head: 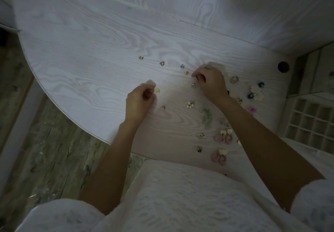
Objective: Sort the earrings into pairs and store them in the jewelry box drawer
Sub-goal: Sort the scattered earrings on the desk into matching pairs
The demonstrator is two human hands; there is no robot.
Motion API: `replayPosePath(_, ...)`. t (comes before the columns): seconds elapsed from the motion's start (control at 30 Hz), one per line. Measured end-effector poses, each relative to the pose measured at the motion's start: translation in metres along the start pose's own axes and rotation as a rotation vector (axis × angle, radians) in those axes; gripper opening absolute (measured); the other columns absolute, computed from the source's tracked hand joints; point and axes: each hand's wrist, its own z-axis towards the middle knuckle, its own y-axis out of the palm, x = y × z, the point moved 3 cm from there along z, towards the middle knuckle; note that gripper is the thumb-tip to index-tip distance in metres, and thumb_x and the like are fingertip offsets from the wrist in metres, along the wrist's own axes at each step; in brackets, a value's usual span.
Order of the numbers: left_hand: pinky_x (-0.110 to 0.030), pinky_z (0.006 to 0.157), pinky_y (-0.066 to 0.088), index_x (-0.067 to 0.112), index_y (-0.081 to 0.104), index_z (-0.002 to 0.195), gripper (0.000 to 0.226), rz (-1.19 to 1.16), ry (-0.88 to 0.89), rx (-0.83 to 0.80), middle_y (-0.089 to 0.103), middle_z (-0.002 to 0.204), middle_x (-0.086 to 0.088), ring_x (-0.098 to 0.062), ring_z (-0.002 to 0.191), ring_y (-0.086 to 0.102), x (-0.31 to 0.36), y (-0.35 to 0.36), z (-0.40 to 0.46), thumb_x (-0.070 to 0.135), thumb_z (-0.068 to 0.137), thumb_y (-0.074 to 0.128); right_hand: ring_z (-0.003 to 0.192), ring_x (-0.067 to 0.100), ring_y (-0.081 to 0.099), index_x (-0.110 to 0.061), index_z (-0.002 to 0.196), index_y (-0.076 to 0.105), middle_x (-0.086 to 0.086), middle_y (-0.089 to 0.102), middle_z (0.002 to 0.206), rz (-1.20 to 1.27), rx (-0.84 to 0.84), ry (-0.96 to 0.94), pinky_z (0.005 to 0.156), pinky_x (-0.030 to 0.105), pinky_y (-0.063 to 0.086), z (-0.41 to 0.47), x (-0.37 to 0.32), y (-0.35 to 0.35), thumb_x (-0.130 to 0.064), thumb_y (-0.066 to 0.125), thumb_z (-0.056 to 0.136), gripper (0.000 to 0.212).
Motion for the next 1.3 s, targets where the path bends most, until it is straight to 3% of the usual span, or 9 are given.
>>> replayPosePath(0.07, -0.033, 0.083, 0.051, 0.017, 0.065, 0.099, 0.021, -0.006, -0.001, 0.017, 0.066, 0.089, 0.005, -0.012, 0.082, 0.063, -0.002, -0.002, -0.001, 0.011, 0.079, 0.068, 0.078, 0.023, 0.056, -0.002, 0.086, 0.070, 0.017, 0.062, 0.092, 0.016, -0.010, -0.018, 0.064, 0.020, 0.034, -0.002, 0.000, 0.001, 0.004, 0.047, 0.078, 0.025)
replayPosePath(0.2, -0.020, 0.071, 0.042, 0.017, 0.067, 0.095, 0.014, 0.146, 0.093, 0.023, 0.066, 0.088, -0.001, -0.011, 0.077, 0.059, 0.008, 0.000, 0.005, 0.021, 0.081, 0.068, 0.076, 0.018, 0.054, -0.002, 0.088, 0.069, 0.016, 0.063, 0.091, -0.010, 0.046, 0.008, 0.065, 0.016, 0.031, -0.001, 0.002, -0.005, 0.006, 0.050, 0.079, 0.022)
replayPosePath(0.27, -0.024, 0.070, 0.043, 0.014, 0.069, 0.094, 0.013, 0.189, 0.127, 0.010, 0.067, 0.089, -0.006, -0.018, 0.079, 0.061, 0.015, 0.004, 0.012, 0.018, 0.081, 0.068, 0.075, 0.014, 0.051, -0.002, 0.089, 0.067, 0.014, 0.062, 0.090, -0.028, 0.073, 0.045, 0.066, 0.015, 0.033, -0.001, 0.006, -0.011, 0.004, 0.052, 0.079, 0.019)
replayPosePath(0.37, -0.027, 0.069, 0.044, 0.011, 0.070, 0.092, 0.012, 0.236, 0.198, -0.049, 0.068, 0.090, -0.010, -0.025, 0.080, 0.063, 0.032, 0.017, 0.026, 0.014, 0.081, 0.067, 0.079, 0.017, 0.056, -0.004, 0.091, 0.066, 0.013, 0.062, 0.092, -0.059, 0.112, 0.102, 0.071, 0.025, 0.043, 0.003, 0.018, -0.025, -0.002, 0.054, 0.082, 0.015)
replayPosePath(0.63, -0.037, 0.073, 0.050, 0.010, 0.071, 0.094, 0.015, 0.329, 0.445, -0.232, 0.068, 0.094, -0.013, -0.032, 0.084, 0.064, 0.090, 0.074, 0.045, 0.014, 0.085, 0.060, 0.090, 0.028, 0.053, -0.003, 0.085, 0.066, 0.015, 0.060, 0.093, -0.249, 0.131, 0.138, 0.069, 0.024, 0.032, 0.020, 0.048, -0.051, -0.011, 0.058, 0.084, 0.012)
replayPosePath(0.9, -0.037, 0.078, 0.049, 0.010, 0.070, 0.095, 0.016, 0.337, 0.445, -0.221, 0.070, 0.093, -0.011, -0.029, 0.085, 0.064, 0.123, 0.103, 0.069, 0.013, 0.087, 0.056, 0.084, 0.025, 0.059, -0.007, 0.095, 0.066, 0.014, 0.065, 0.093, -0.194, 0.050, 0.154, 0.074, 0.032, 0.045, 0.011, 0.050, -0.053, -0.019, 0.060, 0.086, 0.016)
replayPosePath(1.1, -0.036, 0.082, 0.051, 0.007, 0.069, 0.099, 0.017, 0.149, 0.341, -0.171, 0.072, 0.095, -0.008, -0.023, 0.089, 0.066, 0.133, 0.118, 0.060, 0.012, 0.085, 0.061, 0.094, 0.021, 0.063, -0.005, 0.103, 0.069, 0.012, 0.070, 0.103, -0.072, 0.060, 0.260, 0.079, 0.018, 0.041, 0.008, 0.040, -0.050, -0.002, 0.048, 0.085, 0.028)
replayPosePath(1.3, -0.037, 0.083, 0.052, 0.006, 0.069, 0.099, 0.018, 0.054, 0.311, -0.163, 0.072, 0.095, -0.010, -0.025, 0.089, 0.066, 0.128, 0.114, 0.057, 0.005, 0.084, 0.058, 0.096, 0.019, 0.062, -0.005, 0.106, 0.067, 0.012, 0.069, 0.107, -0.077, 0.074, 0.279, 0.079, 0.015, 0.038, 0.006, 0.038, -0.052, -0.003, 0.047, 0.087, 0.028)
